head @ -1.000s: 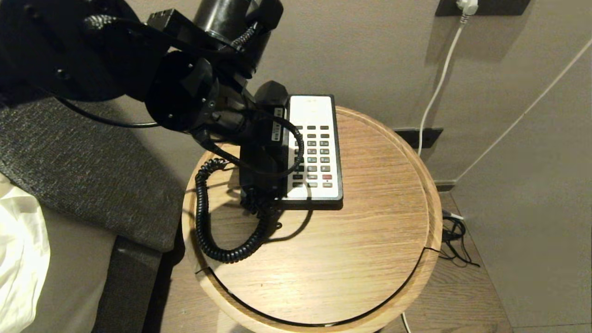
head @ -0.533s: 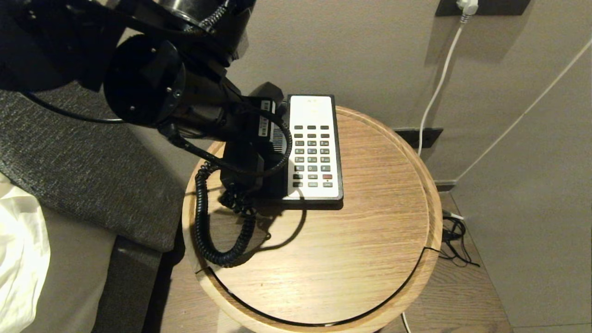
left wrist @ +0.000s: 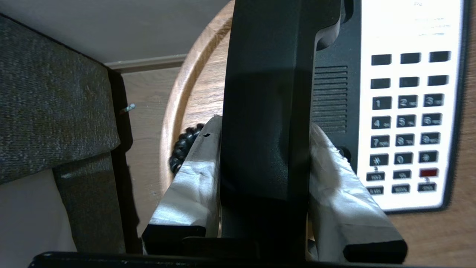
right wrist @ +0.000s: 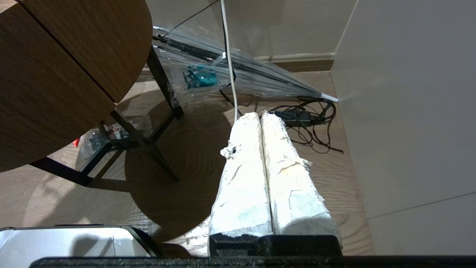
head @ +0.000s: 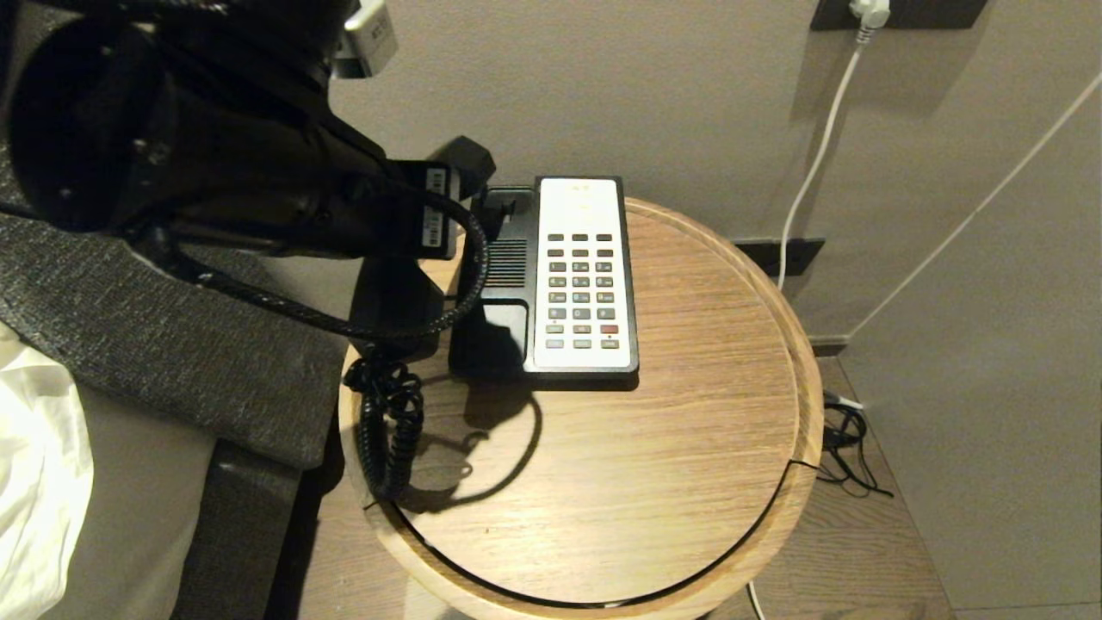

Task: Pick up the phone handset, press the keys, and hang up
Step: Pick up the desk phone handset, then dial the number

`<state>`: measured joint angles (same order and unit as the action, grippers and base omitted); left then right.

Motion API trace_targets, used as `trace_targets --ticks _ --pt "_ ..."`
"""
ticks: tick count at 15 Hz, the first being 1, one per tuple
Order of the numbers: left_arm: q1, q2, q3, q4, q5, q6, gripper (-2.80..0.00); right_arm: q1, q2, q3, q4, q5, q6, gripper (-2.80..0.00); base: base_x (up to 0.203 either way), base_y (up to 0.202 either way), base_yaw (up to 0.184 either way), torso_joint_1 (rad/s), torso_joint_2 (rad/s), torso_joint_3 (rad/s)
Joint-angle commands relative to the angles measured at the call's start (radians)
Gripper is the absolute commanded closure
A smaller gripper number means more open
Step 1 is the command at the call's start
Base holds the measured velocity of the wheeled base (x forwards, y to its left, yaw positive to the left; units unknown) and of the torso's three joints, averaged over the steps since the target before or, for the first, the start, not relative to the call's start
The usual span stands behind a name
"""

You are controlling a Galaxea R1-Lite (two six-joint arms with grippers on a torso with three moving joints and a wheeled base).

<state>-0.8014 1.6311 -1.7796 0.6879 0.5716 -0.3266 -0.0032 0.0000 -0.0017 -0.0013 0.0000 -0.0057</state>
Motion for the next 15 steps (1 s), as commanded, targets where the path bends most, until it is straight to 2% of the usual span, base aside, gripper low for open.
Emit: trace_targets --ticks 1,8,12,15 --pt "-0.010 -0.086 0.030 0.006 0.004 0.000 0.00 0.000 -0.002 0.000 0.000 0.000 0.000 0.00 0.000 0.000 0.000 0.000 0.00 0.000" --pt "-0.028 -0.348 0.092 0.007 -0.040 -0.025 0.00 0.000 -0.002 0.000 -0.002 0.002 -0.007 0.00 0.000 0.000 0.000 0.000 0.00 0.000" --pt "-0.125 -0.479 0.124 0.011 -0.045 -0.165 0.00 -0.001 -0.002 0.000 0.000 -0.001 -0.006 0.00 0.000 0.000 0.000 0.000 0.00 0.000" --pt "-0.143 -0.579 0.187 0.003 -0.049 -0.229 0.00 0.000 -0.002 0.000 -0.002 -0.002 -0.005 0.00 0.000 0.000 0.000 0.000 0.00 0.000"
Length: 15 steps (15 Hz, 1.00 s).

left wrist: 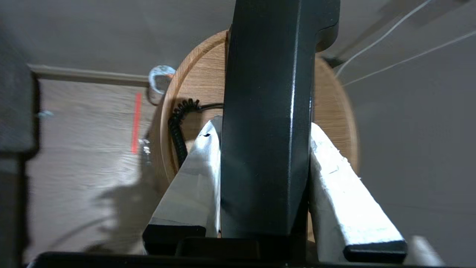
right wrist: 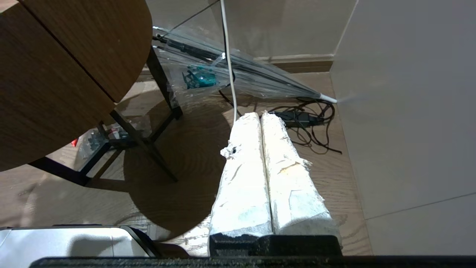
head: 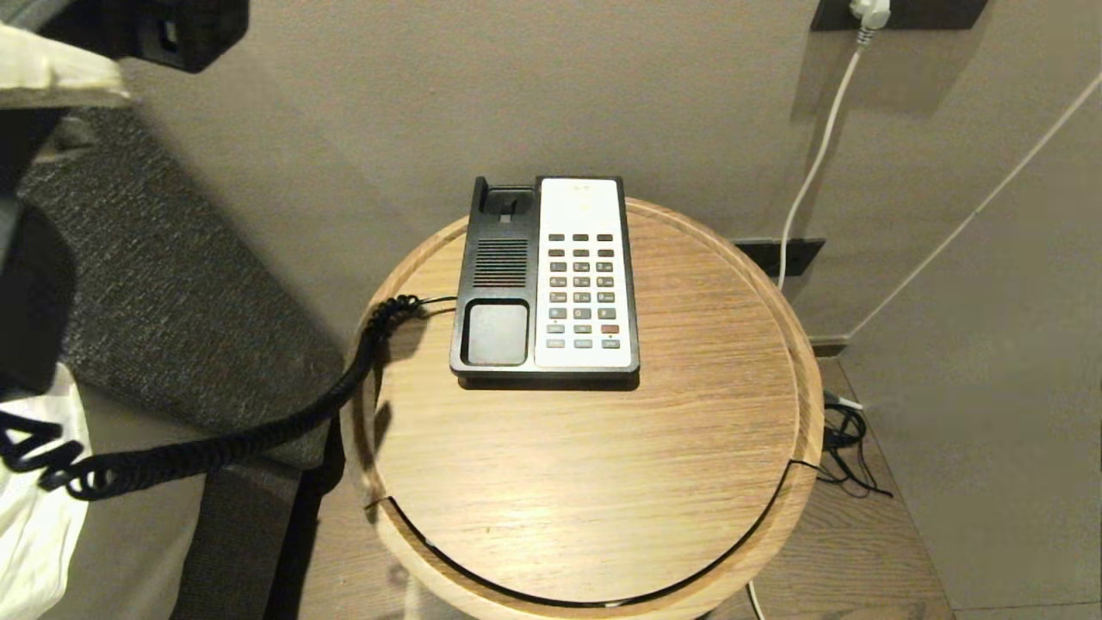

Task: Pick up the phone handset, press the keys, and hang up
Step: Dial the number

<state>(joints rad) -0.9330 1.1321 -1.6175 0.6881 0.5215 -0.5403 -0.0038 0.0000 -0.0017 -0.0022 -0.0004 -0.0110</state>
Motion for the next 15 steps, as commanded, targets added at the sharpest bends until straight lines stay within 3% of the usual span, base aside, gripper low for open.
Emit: trace_targets --ticks 1,3,7,11,13,15 --pt "-0.021 -0.114 0.038 0.000 -0.012 -0.033 0.00 0.001 -0.002 0.000 -0.001 -0.003 0.001 0.00 0.000 0.000 0.000 0.000 0.00 0.000" --pt "-0.029 -0.151 0.057 -0.004 -0.053 -0.085 0.00 0.001 -0.002 0.000 -0.001 -0.002 -0.001 0.00 0.000 0.000 0.000 0.000 0.00 0.000" --pt "-0.032 -0.197 0.068 -0.006 -0.195 -0.188 0.00 0.001 -0.002 0.000 -0.001 -0.003 0.001 0.00 0.000 0.000 0.000 0.001 0.00 0.010" --pt "-0.032 -0.200 0.068 -0.009 -0.210 -0.201 0.00 0.001 -0.002 -0.025 0.004 0.001 0.012 0.00 0.000 0.000 0.000 0.000 0.00 0.000" --pt "-0.032 -0.206 0.061 -0.011 -0.211 -0.201 0.00 0.001 -0.002 -0.181 0.101 0.019 0.034 0.00 0.000 0.000 0.000 0.000 0.00 0.000" --pt "-0.032 -0.222 0.067 -0.015 -0.210 -0.200 0.00 0.000 -0.002 -0.433 0.326 0.081 0.054 0.00 0.000 0.000 0.000 0.000 0.00 0.000"
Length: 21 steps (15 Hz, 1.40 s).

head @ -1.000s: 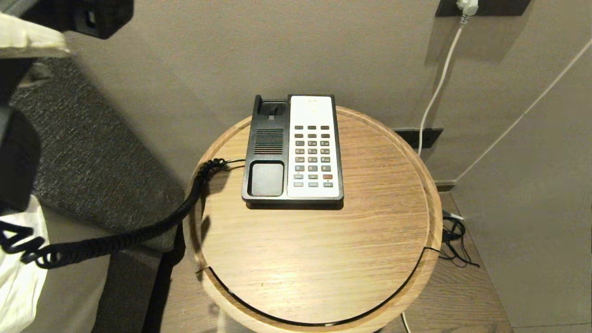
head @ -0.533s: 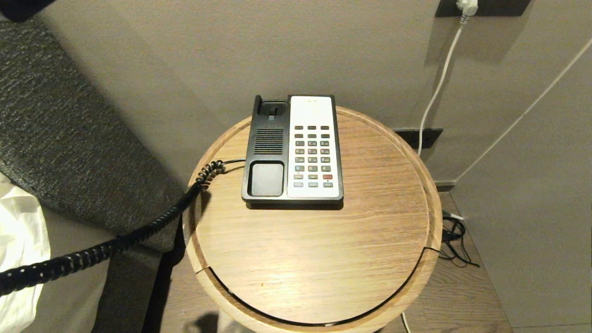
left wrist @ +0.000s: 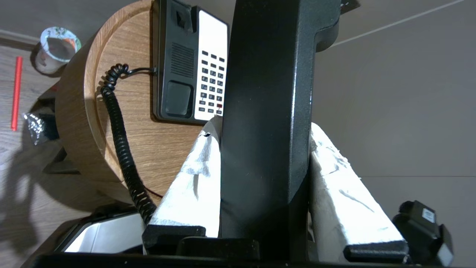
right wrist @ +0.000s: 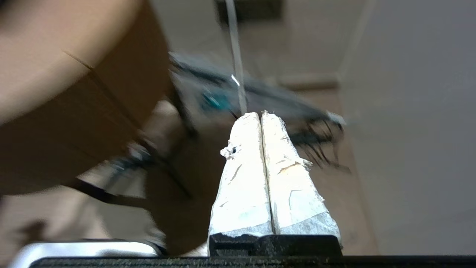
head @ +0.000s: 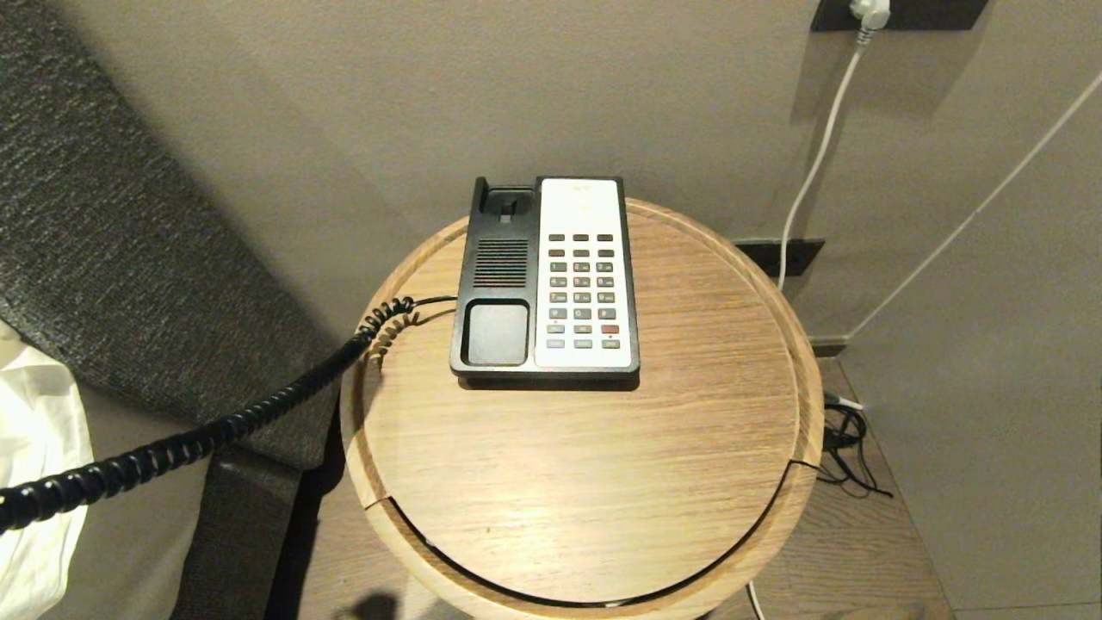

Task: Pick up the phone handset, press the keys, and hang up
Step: Dial the number

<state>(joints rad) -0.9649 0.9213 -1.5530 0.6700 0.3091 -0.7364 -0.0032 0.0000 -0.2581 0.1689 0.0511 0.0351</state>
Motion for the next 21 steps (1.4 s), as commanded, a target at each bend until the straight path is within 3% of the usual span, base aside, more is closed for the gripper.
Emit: trace_targets --ticks 1,3,5,8,10,12,15,18,21 --pt "0.000 -0.022 0.011 0.006 0.002 -0.002 0.00 0.000 -0.002 -0.309 0.280 0.075 0.017 0.00 0.000 0.000 0.000 0.000 0.00 0.000" --pt "0.000 -0.044 0.047 0.003 0.002 -0.002 0.00 0.000 -0.001 -0.507 0.454 0.219 0.033 0.00 0.000 0.000 0.000 0.000 0.00 0.000" --pt "0.001 -0.069 0.081 -0.003 0.002 0.004 0.00 0.000 0.000 -0.613 0.472 0.336 0.087 0.00 0.000 0.000 0.000 0.000 0.00 0.000" --pt "0.000 -0.080 0.109 -0.005 0.001 0.008 0.00 -0.001 0.101 -0.786 0.450 0.353 0.227 0.00 0.000 0.000 0.000 0.000 0.00 0.000" --pt "0.000 -0.076 0.134 -0.039 0.001 0.012 0.00 -0.003 0.316 -0.946 0.469 0.358 0.307 0.00 0.000 0.000 0.000 0.000 0.00 0.000" --pt "0.000 -0.068 0.137 -0.049 0.002 0.014 0.00 -0.010 0.522 -1.019 0.487 0.402 0.352 0.00 0.000 0.000 0.000 0.000 0.00 0.000" --pt "0.000 -0.047 0.129 -0.050 0.002 0.014 0.00 -0.011 0.785 -1.014 0.524 0.481 0.317 0.00 0.000 0.000 0.000 0.000 0.00 0.000" --pt "0.000 -0.031 0.119 -0.050 0.002 0.029 0.00 0.036 1.018 -1.009 0.572 0.497 0.239 0.00 0.000 0.000 0.000 0.000 0.00 0.000" --pt "0.000 -0.007 0.117 -0.063 0.002 0.037 0.00 0.247 1.199 -1.021 0.571 0.409 0.222 0.00 0.000 0.000 0.000 0.000 0.00 0.000"
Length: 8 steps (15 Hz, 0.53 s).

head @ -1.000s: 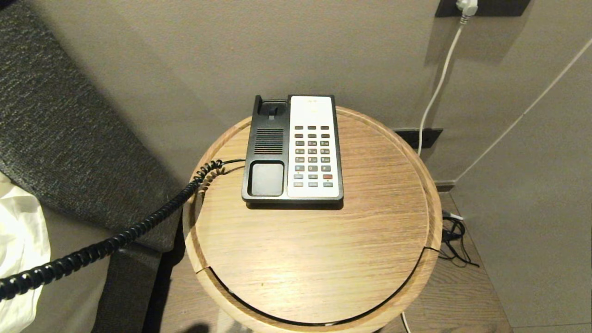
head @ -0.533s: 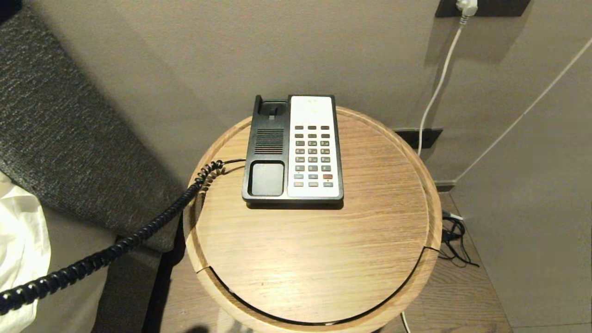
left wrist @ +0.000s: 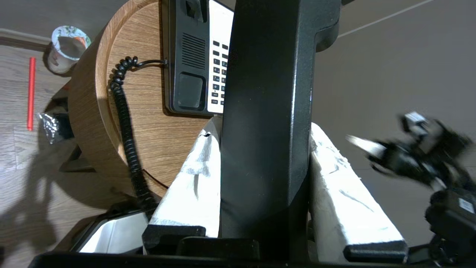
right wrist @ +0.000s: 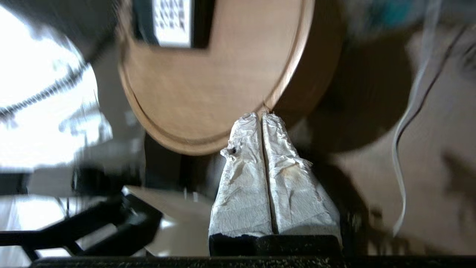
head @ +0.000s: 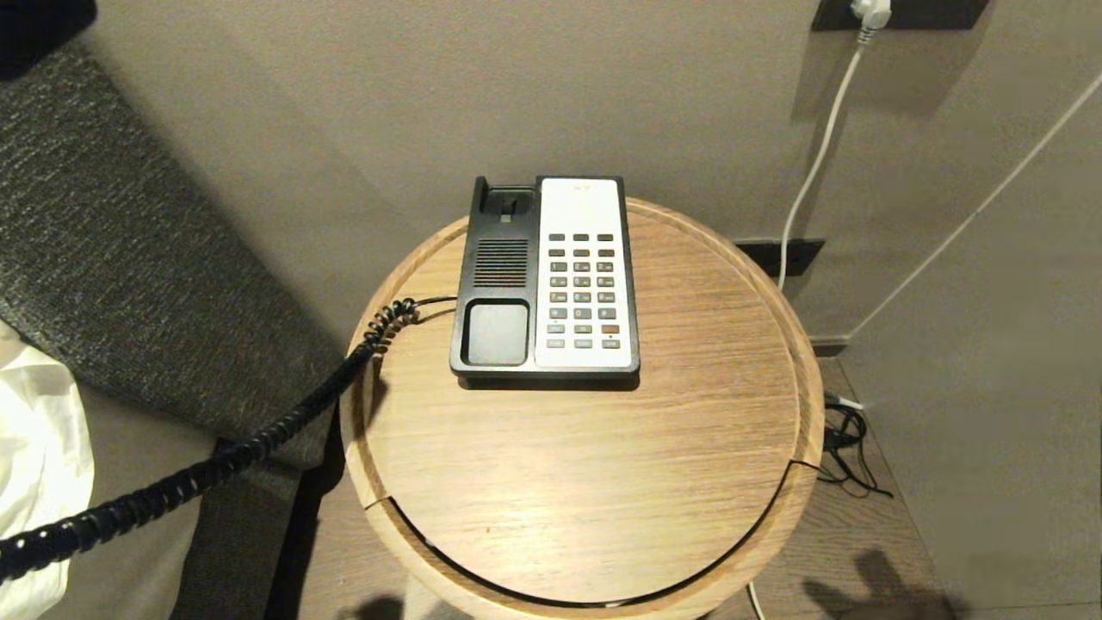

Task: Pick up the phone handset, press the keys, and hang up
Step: Dial the number

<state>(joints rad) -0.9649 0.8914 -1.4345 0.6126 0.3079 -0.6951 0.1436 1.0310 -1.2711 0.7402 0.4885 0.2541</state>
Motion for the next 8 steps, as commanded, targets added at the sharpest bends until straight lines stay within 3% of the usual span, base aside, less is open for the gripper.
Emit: trace_targets --ticks 1,4,6,8 --pt "0.000 0.029 0.001 -0.022 0.003 -0.004 0.00 0.164 0.212 -0.023 -0.017 -0.053 0.019 0.00 0.000 0.000 0.000 0.000 0.00 0.000" --pt "0.000 0.032 0.005 -0.027 0.003 0.002 0.00 0.338 0.365 -0.119 -0.117 -0.204 0.149 0.00 0.000 0.000 0.000 0.000 0.00 0.000" --pt "0.000 0.031 0.005 -0.025 0.003 0.002 0.00 0.389 0.472 -0.190 -0.220 -0.298 0.218 0.00 0.000 0.000 0.000 0.000 0.00 0.000" --pt "0.001 0.025 0.014 -0.026 0.003 0.002 0.00 0.419 0.558 -0.255 -0.294 -0.361 0.237 0.00 0.000 0.000 0.000 0.000 0.00 0.000"
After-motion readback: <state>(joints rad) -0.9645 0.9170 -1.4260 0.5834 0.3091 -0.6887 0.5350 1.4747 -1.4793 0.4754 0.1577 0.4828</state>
